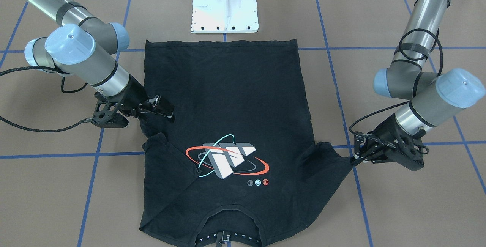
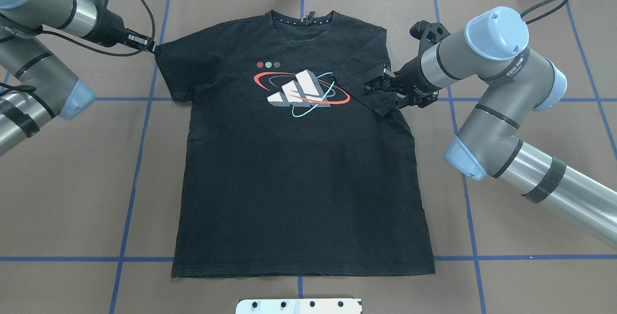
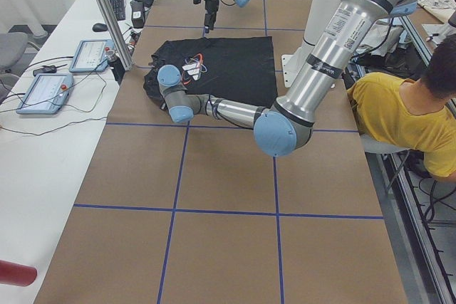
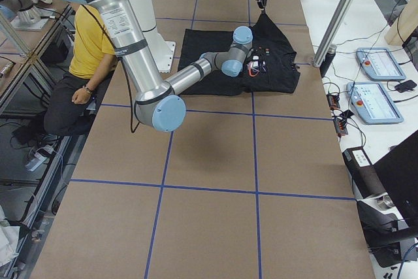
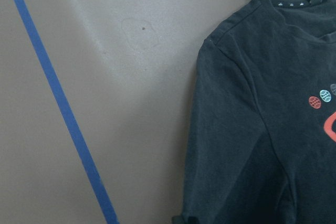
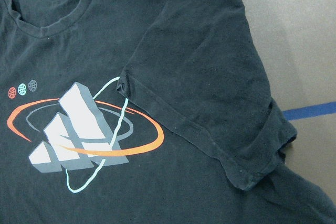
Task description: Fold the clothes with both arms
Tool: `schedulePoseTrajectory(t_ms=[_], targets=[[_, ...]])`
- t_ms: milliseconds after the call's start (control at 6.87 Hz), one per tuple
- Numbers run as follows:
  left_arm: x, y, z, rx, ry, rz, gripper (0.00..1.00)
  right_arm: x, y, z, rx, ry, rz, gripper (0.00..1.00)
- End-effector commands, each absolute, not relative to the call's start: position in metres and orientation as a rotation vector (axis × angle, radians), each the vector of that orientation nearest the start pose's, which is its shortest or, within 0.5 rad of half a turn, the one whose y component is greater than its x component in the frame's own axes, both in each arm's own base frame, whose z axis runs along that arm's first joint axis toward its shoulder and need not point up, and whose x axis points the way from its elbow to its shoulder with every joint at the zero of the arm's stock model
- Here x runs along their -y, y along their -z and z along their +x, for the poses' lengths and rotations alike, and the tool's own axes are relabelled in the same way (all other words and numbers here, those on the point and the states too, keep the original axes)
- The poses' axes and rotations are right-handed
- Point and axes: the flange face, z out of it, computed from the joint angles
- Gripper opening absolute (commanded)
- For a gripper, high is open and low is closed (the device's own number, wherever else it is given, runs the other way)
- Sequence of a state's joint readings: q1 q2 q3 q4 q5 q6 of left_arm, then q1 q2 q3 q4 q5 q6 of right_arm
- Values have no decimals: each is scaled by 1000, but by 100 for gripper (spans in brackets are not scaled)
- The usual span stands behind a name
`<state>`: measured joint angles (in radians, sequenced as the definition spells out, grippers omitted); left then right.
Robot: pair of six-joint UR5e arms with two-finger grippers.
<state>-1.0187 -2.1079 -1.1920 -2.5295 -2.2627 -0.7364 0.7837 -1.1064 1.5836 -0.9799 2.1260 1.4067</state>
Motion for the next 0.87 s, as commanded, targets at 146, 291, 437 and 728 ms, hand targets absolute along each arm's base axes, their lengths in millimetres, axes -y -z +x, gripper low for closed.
schedulePoseTrajectory(t_ms=[146, 291, 437, 728], targets=[[644, -328, 373, -1247, -105, 397, 0, 520, -325, -407, 1144, -257, 21, 100], [640, -310, 401, -1244, -80, 416, 0, 518, -332, -406, 1138, -258, 13, 100], [635, -300, 438, -1234, -75, 415, 0, 517, -337, -405, 1134, -258, 7, 100], [638, -289, 468, -1216, -2, 417, 0, 515, -344, -403, 1129, -256, 2, 100]])
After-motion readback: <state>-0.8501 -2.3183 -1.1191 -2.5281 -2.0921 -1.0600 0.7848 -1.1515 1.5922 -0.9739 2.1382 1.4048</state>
